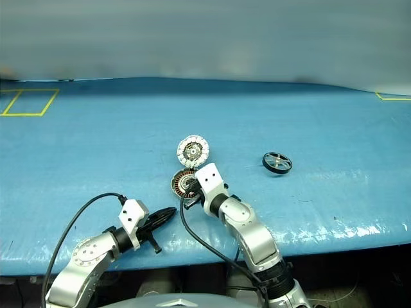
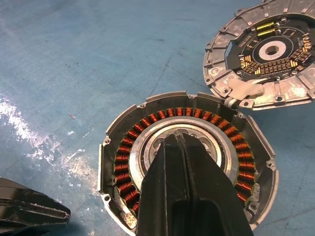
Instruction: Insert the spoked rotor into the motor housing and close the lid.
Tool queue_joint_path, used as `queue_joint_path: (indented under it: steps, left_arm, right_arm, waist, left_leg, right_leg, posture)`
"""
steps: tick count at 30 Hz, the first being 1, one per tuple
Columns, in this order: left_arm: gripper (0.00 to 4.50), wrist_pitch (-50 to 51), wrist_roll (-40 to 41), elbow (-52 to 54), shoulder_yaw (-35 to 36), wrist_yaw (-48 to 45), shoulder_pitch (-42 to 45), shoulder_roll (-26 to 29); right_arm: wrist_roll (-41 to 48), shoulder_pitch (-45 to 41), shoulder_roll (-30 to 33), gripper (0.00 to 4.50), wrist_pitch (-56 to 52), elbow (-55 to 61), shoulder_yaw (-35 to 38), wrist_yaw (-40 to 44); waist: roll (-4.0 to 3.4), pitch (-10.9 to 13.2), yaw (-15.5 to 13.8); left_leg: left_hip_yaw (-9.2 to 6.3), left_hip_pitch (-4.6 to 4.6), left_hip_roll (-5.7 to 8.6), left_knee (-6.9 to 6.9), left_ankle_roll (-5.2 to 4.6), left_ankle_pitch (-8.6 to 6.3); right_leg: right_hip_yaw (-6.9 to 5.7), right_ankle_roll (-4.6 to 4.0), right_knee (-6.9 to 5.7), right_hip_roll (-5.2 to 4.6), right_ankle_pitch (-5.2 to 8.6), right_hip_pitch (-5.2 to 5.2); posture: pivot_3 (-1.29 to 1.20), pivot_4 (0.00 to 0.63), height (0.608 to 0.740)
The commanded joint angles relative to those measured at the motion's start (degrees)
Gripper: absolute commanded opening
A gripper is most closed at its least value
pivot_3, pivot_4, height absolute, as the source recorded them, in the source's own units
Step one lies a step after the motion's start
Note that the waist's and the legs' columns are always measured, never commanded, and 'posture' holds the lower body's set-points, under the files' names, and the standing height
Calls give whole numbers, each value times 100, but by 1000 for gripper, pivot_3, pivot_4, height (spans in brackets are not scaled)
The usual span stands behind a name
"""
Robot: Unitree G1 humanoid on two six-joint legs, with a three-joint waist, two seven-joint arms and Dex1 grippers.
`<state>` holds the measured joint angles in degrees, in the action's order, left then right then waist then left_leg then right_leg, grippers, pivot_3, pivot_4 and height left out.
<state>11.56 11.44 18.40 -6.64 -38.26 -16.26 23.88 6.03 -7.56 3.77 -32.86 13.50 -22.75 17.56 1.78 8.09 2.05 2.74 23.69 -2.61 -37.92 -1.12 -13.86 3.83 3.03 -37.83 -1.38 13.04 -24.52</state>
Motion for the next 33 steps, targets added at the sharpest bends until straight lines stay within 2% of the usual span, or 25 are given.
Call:
queue_joint_path:
  steps: [1,13,23,33]
  left_arm:
    - [0,-147,36,99,-5,-6,29,5]
    - [0,-109,57,128,-2,8,33,17]
    - [0,-73,51,155,-39,4,6,26]
    - [0,-38,52,141,-86,-2,-4,57]
  right_arm:
    - [3,-133,-133,13,233,-54,-23,43]
    - [-24,-389,-262,13,464,-416,109,31]
    - [-89,-466,112,13,-346,-249,96,168]
    - [-15,-441,60,13,-568,102,90,206]
  waist:
    - [0,0,2]
    - [-1,0,6]
    - [-2,-1,6]
    - [-2,-1,7]
  left_leg:
    - [0,0,0,0,0,0]
    - [0,0,-2,1,0,0]
    - [0,-2,-1,1,0,0]
    - [0,-1,-2,2,0,0]
  right_leg:
    - [0,0,0,-1,0,0]
    - [0,-2,0,-1,-1,0]
    - [0,-16,0,-1,-9,0]
    - [0,-15,1,-2,-9,-1]
  posture:
    - [0,150,740]
    - [0,150,740]
    - [0,150,740]
    - [0,150,740]
